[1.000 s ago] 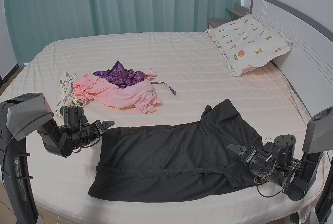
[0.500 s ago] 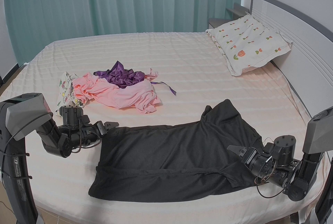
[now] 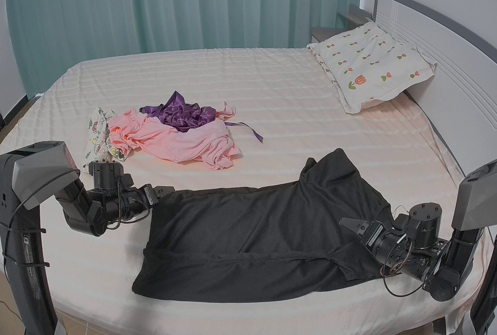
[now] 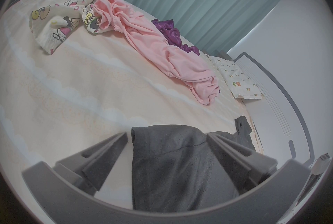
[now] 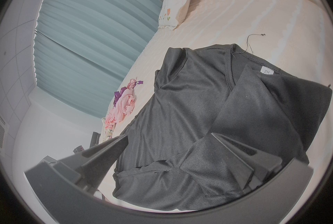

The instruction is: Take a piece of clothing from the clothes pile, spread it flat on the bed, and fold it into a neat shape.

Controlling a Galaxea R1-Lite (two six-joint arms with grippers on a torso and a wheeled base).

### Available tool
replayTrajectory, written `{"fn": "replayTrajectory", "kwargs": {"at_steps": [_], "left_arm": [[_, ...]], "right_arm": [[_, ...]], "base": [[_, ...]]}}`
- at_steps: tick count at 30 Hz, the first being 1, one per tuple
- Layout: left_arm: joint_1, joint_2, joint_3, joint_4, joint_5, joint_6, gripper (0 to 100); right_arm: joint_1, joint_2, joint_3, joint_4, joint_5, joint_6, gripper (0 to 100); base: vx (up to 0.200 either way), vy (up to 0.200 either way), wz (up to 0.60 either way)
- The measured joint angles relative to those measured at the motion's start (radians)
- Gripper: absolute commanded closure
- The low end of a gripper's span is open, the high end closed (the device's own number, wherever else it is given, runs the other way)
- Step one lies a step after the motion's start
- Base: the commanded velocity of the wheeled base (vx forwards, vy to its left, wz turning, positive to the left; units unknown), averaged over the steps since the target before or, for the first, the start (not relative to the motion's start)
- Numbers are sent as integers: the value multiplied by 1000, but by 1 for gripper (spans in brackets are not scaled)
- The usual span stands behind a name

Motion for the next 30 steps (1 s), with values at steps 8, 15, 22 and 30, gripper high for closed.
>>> {"fn": "replayTrajectory", "kwargs": {"at_steps": [8,15,22,30], "left_arm": [[10,14,-30,1,8,-1,100],[26,15,-41,-9,72,-1,100],[27,6,-51,-18,106,-2,100],[17,-10,-63,-22,176,-4,100]], "right_arm": [[-5,3,-6,1,0,-2,0],[-20,7,-11,1,0,-10,0],[-43,19,-29,1,0,-64,0],[-111,58,-146,66,6,-183,0]], "base": [[0,0,0],[0,0,0],[0,0,0],[0,0,0]]}}
